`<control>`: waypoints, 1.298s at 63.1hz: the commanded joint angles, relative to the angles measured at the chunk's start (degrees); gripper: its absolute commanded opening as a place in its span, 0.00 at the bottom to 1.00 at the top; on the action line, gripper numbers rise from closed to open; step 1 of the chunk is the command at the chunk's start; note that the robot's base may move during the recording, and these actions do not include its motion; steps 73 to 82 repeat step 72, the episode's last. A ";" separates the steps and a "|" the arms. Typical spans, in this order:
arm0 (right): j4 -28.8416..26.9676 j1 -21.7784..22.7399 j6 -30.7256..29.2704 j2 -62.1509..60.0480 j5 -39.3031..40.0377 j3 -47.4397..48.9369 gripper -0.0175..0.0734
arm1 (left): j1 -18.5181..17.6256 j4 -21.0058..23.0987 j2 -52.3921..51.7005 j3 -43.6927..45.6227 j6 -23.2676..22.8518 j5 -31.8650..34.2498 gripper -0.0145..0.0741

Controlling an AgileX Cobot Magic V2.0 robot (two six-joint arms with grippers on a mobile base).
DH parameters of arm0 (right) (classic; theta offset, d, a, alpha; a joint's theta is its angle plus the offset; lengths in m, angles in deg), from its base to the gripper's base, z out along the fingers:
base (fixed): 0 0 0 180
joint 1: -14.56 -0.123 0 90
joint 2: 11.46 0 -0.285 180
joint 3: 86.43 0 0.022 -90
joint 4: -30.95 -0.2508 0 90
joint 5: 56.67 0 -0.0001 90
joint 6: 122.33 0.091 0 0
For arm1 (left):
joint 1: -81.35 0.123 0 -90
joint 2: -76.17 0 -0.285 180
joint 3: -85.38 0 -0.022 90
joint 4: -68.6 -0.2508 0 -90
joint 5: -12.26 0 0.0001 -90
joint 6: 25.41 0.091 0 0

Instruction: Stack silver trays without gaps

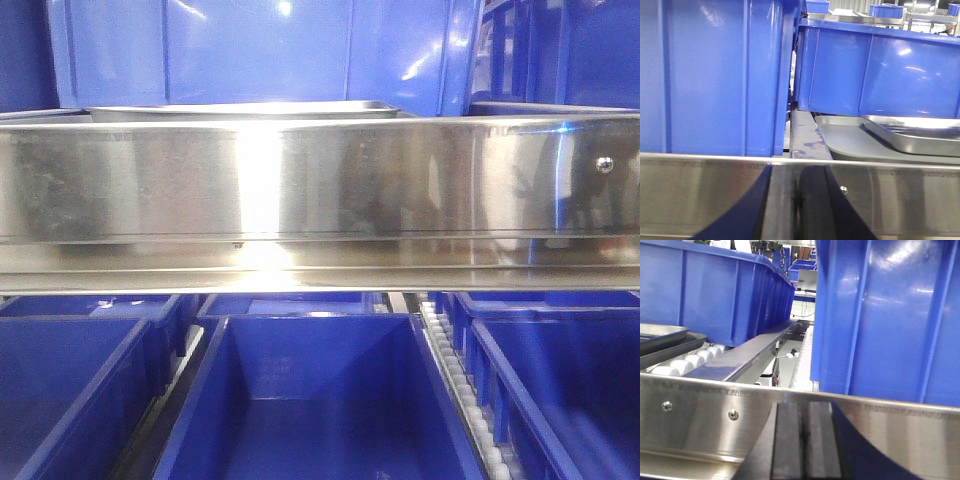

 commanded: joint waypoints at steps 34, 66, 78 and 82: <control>1.42 0.36 1.37 -0.21 1.51 0.01 0.12 | 0.04 0.22 -0.32 0.13 -0.21 0.89 0.17; 1.42 0.36 1.37 -0.21 1.51 0.01 0.12 | 0.04 0.22 -0.32 0.13 -0.21 0.89 0.17; 1.42 0.36 1.37 -0.21 1.51 0.01 0.12 | 0.04 0.22 -0.32 0.13 -0.21 0.89 0.17; 1.42 0.36 1.37 -0.21 1.51 0.01 0.12 | 0.04 0.22 -0.32 0.13 -0.21 0.89 0.17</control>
